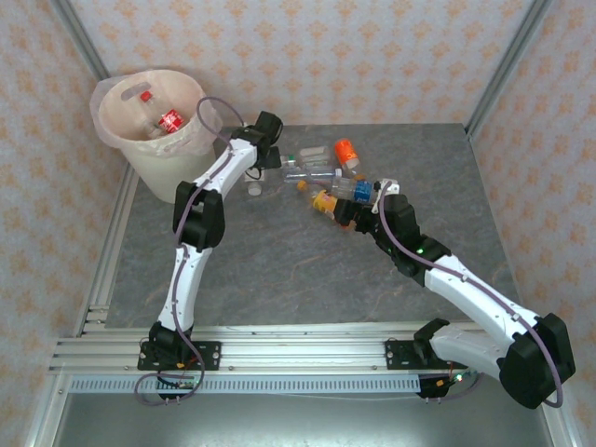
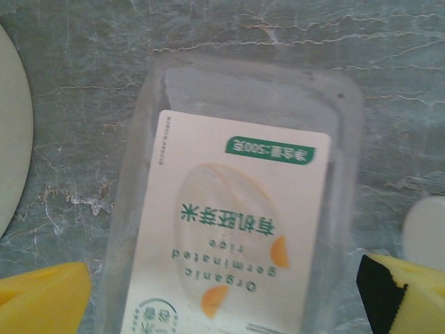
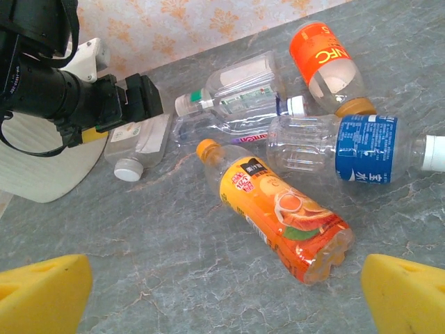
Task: Put the plastic bottles in the bin
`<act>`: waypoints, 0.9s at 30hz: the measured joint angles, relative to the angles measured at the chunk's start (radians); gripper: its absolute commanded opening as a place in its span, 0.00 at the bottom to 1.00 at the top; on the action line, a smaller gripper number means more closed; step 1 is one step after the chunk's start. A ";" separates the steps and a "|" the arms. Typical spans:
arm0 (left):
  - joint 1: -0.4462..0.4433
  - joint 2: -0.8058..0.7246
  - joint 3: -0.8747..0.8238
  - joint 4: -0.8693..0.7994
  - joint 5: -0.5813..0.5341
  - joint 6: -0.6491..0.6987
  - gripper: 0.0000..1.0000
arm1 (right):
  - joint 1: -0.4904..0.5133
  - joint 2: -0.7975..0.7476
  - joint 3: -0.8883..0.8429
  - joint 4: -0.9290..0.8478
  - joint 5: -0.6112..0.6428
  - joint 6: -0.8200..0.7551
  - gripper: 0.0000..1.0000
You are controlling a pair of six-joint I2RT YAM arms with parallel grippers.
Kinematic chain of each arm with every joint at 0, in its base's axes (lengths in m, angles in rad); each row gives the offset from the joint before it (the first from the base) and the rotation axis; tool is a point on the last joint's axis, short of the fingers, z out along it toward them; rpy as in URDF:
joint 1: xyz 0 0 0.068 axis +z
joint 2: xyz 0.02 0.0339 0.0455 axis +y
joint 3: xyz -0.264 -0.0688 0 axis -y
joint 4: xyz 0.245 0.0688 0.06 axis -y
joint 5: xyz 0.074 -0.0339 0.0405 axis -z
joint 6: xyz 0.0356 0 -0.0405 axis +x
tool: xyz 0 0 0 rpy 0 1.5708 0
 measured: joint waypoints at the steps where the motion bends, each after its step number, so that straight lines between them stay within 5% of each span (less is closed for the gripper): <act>1: 0.007 0.003 0.000 0.000 0.011 0.003 1.00 | 0.000 0.000 0.000 -0.002 0.001 0.000 0.99; 11: 0.062 0.070 0.084 0.000 0.170 0.069 1.00 | 0.000 -0.001 0.000 -0.010 0.005 0.007 0.99; 27: 0.061 0.108 0.105 0.000 0.195 0.128 0.88 | 0.000 -0.004 0.000 -0.014 0.008 0.015 1.00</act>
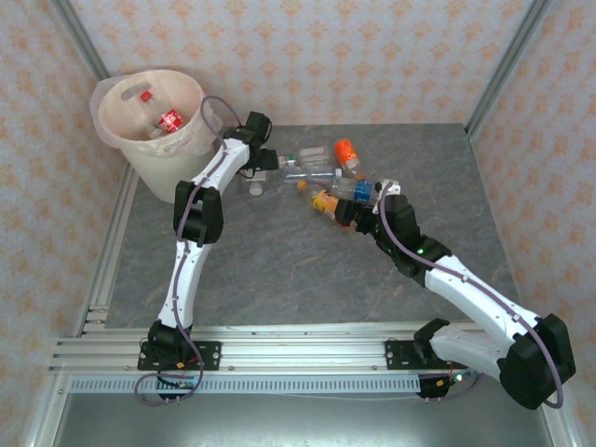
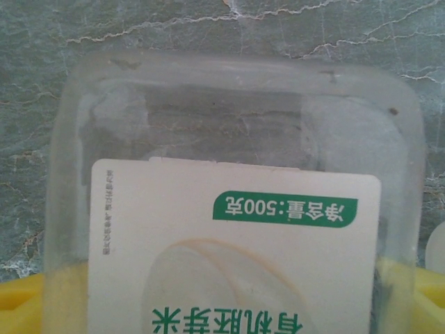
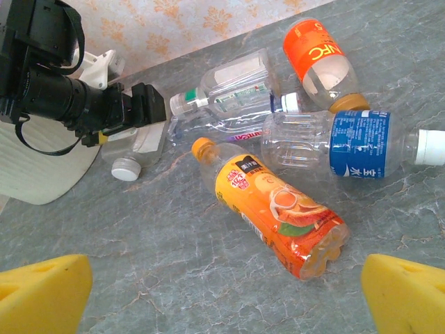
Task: Put the plastic bottles in the bin
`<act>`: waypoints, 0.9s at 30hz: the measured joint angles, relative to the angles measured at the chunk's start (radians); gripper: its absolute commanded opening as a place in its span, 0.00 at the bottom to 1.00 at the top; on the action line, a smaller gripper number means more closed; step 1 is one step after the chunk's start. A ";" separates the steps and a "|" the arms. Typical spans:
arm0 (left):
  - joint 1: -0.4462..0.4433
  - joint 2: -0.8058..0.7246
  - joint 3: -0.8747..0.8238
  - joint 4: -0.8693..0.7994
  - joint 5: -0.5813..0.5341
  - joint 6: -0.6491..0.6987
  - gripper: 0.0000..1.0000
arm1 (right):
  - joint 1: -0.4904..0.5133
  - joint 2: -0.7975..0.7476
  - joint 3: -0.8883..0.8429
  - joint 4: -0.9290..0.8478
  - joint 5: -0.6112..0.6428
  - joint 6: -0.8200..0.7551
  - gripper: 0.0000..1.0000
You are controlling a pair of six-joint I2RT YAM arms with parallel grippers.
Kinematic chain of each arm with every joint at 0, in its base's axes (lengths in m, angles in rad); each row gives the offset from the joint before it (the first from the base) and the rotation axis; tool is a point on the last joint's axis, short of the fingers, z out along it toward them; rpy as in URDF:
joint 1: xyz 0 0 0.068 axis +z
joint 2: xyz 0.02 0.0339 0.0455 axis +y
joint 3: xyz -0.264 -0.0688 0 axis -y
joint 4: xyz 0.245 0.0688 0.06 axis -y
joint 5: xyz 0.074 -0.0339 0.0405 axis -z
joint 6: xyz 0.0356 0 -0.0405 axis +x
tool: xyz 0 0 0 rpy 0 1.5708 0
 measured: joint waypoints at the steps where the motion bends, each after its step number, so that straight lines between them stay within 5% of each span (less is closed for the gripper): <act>1: 0.000 0.000 0.000 0.000 0.000 0.003 0.86 | 0.000 0.000 0.000 0.000 0.000 0.000 0.99; 11: 0.000 -0.012 -0.025 0.021 -0.002 0.022 0.68 | 0.000 0.000 0.000 0.000 0.000 0.000 0.99; 20: -0.012 -0.056 -0.097 0.034 -0.013 0.023 0.63 | 0.000 0.000 0.000 0.000 0.000 0.004 0.99; 27: -0.083 -0.120 -0.152 0.045 -0.126 0.025 0.60 | 0.000 0.000 0.000 0.001 -0.001 0.007 0.99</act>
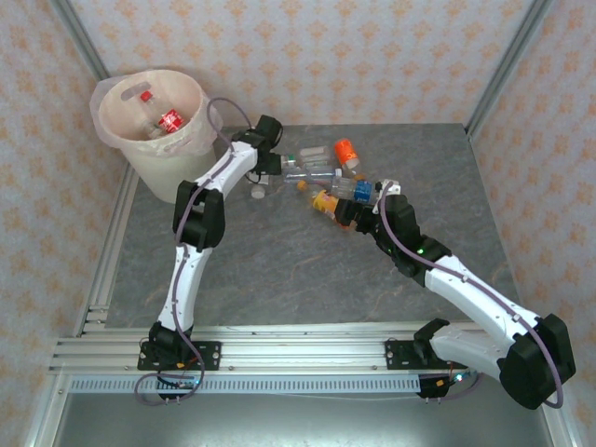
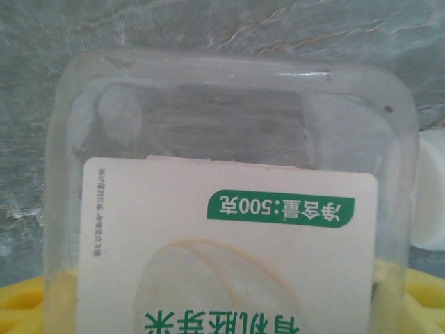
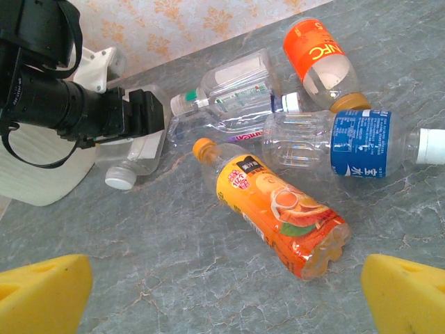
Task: Put the plastic bottles in the bin
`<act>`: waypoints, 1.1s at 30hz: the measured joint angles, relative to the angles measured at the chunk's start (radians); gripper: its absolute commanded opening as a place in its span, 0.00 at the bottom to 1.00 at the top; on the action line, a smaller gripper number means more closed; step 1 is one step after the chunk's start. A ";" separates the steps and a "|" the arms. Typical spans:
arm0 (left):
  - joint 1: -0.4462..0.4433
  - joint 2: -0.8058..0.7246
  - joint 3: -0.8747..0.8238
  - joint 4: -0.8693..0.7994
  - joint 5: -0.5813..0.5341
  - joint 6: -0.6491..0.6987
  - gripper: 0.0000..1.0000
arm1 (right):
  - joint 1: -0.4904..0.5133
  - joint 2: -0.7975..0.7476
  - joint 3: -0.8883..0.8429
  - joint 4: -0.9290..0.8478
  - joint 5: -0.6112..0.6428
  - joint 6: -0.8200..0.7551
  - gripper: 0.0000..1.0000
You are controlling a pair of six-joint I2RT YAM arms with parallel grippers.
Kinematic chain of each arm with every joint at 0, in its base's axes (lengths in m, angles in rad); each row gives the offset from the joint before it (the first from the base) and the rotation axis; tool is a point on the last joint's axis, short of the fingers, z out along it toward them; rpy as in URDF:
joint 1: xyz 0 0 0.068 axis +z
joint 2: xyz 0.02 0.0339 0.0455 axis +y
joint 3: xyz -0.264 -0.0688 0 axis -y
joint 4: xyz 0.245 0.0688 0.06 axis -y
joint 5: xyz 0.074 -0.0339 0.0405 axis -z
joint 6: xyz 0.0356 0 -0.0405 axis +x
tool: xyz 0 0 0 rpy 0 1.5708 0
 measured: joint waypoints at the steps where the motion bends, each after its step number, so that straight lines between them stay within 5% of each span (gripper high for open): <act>1: -0.015 -0.009 0.000 0.007 -0.026 0.000 0.60 | 0.000 0.000 0.000 0.000 0.000 0.000 0.99; 12: -0.080 -0.181 0.000 0.062 -0.093 -0.017 0.55 | 0.000 -0.004 0.000 0.009 0.000 0.000 0.99; 22: -0.075 -0.565 -0.151 0.187 -0.085 -0.029 0.56 | 0.000 0.000 0.000 0.034 -0.004 -0.020 0.99; 33: 0.037 -0.738 -0.163 0.235 -0.092 0.006 0.57 | 0.000 0.012 0.000 0.038 -0.011 -0.019 0.99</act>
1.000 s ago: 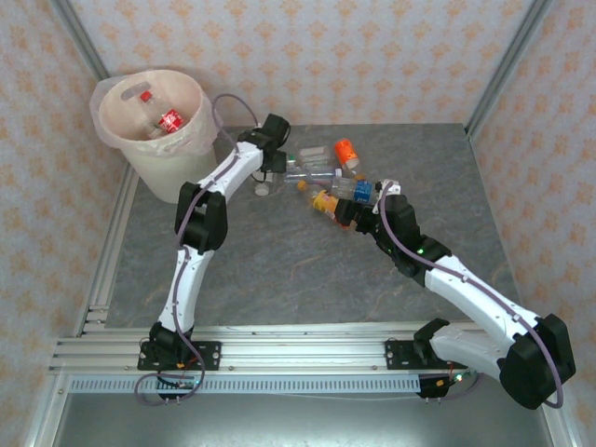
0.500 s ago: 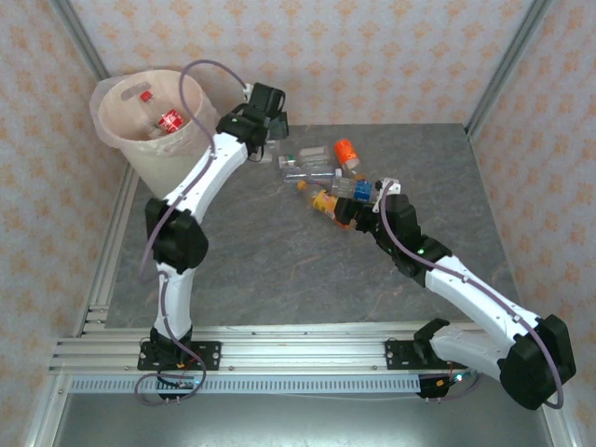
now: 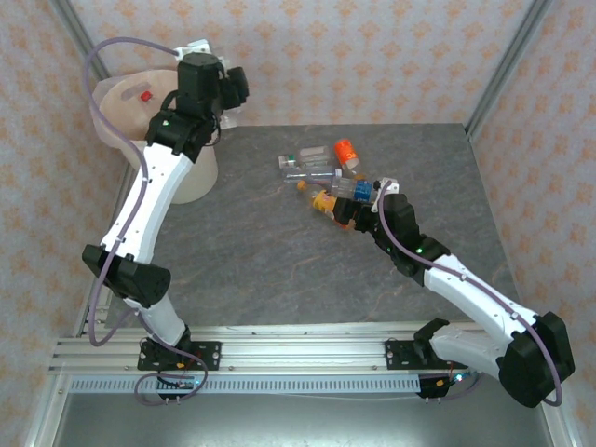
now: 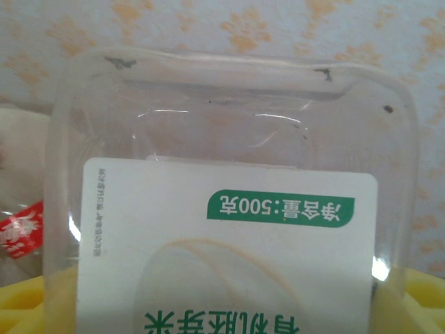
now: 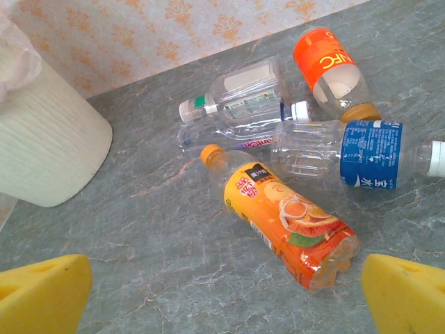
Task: Put the plastic bottles in the bin
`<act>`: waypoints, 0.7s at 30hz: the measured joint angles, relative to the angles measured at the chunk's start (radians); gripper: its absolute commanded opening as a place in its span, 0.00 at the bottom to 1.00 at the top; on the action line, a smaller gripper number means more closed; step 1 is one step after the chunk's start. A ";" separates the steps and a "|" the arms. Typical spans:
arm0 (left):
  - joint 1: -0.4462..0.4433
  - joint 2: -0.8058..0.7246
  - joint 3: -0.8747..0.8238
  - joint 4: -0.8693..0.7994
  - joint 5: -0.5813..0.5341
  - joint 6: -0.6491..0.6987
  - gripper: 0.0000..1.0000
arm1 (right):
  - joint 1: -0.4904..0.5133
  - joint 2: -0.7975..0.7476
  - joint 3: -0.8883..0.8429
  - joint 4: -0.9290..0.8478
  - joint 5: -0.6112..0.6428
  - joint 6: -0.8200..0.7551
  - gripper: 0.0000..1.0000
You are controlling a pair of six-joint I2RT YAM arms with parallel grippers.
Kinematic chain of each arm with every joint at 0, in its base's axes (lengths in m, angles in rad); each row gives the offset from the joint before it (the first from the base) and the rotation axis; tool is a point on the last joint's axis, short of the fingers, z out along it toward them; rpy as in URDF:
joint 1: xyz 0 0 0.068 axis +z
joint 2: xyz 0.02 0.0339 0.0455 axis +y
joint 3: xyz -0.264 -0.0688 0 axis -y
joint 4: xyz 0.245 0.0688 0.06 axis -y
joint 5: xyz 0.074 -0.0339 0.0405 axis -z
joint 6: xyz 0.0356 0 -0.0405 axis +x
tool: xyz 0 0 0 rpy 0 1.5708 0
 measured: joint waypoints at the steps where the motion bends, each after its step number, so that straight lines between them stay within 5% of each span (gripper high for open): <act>1: 0.018 0.000 0.000 0.000 0.000 0.002 0.57 | 0.000 0.000 0.000 0.000 0.000 0.000 0.99; 21: 0.236 0.206 0.220 -0.079 -0.196 -0.051 0.66 | 0.000 0.037 0.008 0.000 0.000 0.000 0.99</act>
